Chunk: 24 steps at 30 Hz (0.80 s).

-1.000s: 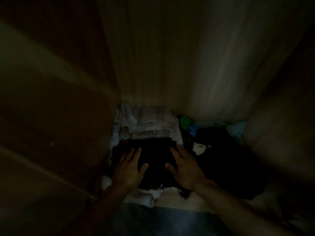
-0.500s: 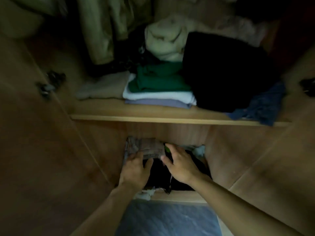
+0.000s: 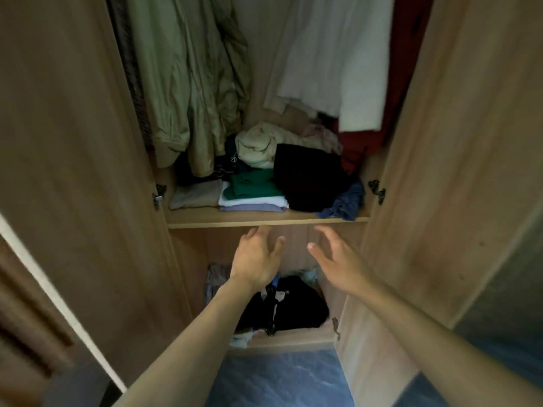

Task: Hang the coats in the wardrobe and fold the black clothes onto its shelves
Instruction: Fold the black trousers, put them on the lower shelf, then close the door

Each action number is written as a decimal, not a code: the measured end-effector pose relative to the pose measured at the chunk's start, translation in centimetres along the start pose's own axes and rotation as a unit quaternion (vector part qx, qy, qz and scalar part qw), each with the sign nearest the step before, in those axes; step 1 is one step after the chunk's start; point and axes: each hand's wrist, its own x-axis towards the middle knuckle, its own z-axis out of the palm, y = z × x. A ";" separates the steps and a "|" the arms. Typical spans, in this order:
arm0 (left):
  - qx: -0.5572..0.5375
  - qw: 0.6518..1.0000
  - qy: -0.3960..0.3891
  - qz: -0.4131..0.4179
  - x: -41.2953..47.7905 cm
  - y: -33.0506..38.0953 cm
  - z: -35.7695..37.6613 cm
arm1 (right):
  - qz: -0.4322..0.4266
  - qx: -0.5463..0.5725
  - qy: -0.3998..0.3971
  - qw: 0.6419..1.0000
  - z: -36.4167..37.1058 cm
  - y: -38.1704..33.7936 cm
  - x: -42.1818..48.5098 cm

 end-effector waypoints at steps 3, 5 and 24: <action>-0.015 1.000 0.006 0.021 -1.8 3.3 -0.1 | -0.006 0.008 0.027 1.000 -3.6 -0.2 -2.5; -0.021 0.999 0.002 0.038 -2.6 5.5 0.3 | -0.010 0.004 0.049 0.999 -5.7 -0.1 -3.7; -0.062 0.993 0.001 0.104 -0.9 26.1 12.3 | -0.044 0.041 0.356 0.933 -27.2 12.4 -5.7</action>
